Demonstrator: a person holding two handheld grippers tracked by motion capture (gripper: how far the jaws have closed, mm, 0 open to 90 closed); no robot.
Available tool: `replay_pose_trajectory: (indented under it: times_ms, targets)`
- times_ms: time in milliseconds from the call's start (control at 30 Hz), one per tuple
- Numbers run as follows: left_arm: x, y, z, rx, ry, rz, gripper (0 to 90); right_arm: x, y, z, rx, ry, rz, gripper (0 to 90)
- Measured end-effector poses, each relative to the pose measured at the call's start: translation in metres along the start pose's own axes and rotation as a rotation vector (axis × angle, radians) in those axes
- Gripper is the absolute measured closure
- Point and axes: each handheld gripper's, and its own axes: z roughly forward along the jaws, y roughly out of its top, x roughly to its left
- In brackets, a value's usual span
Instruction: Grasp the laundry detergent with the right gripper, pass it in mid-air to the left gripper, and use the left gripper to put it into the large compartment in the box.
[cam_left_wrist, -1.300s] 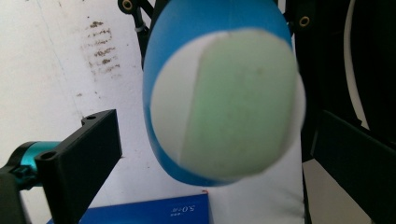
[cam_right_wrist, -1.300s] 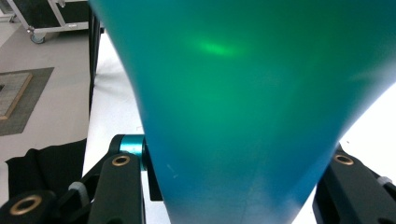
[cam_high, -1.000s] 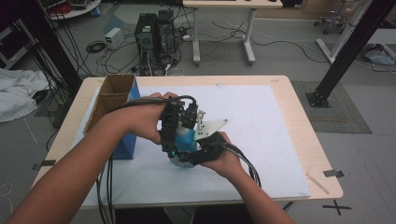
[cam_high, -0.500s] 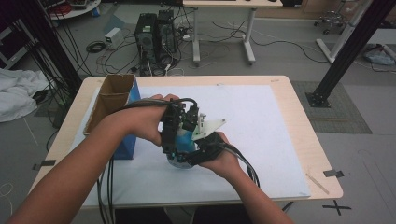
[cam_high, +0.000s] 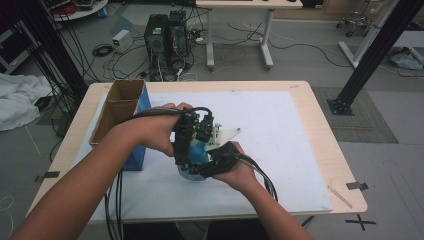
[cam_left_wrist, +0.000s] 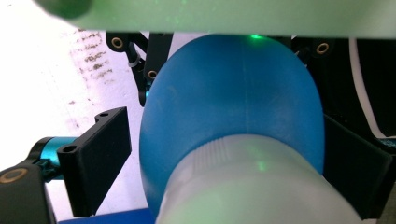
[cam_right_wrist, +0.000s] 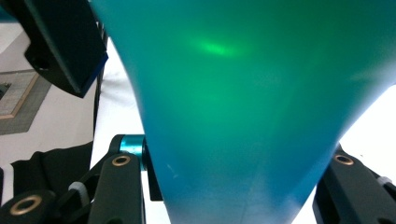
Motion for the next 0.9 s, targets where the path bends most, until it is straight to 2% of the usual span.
replay_pose_trajectory:
  times_ms: [167, 233, 633, 667, 867, 900]
  targets:
    - [0.0, -0.0004, -0.0016, 0.003, 0.005, 0.006, 8.7, 0.0001, 0.0003, 0.0007, 0.0, 0.006, 0.004, 47.5]
    - [-0.0004, -0.0008, -0.0018, -0.006, -0.004, 0.005, 14.2, 0.0, 0.0002, 0.0008, 0.003, 0.005, -0.001, 47.4]
    - [-0.0009, 0.0, -0.0001, 0.005, 0.002, 0.007, 17.6, 0.0011, 0.0006, 0.0012, 0.0, 0.0, -0.002, 47.5]
    - [-0.0008, 0.0, -0.0004, 0.007, 0.004, 0.01, 21.9, 0.0013, 0.0005, 0.0016, 0.001, -0.005, -0.001, 47.5]
    - [-0.0017, -0.0007, -0.0023, 0.006, 0.01, 0.014, 22.4, 0.0021, 0.001, 0.0024, -0.001, 0.001, 0.004, 47.5]
    - [-0.0018, -0.001, -0.0025, 0.007, 0.005, 0.015, 24.6, 0.0023, 0.0012, 0.0023, -0.001, 0.0, 0.005, 47.5]
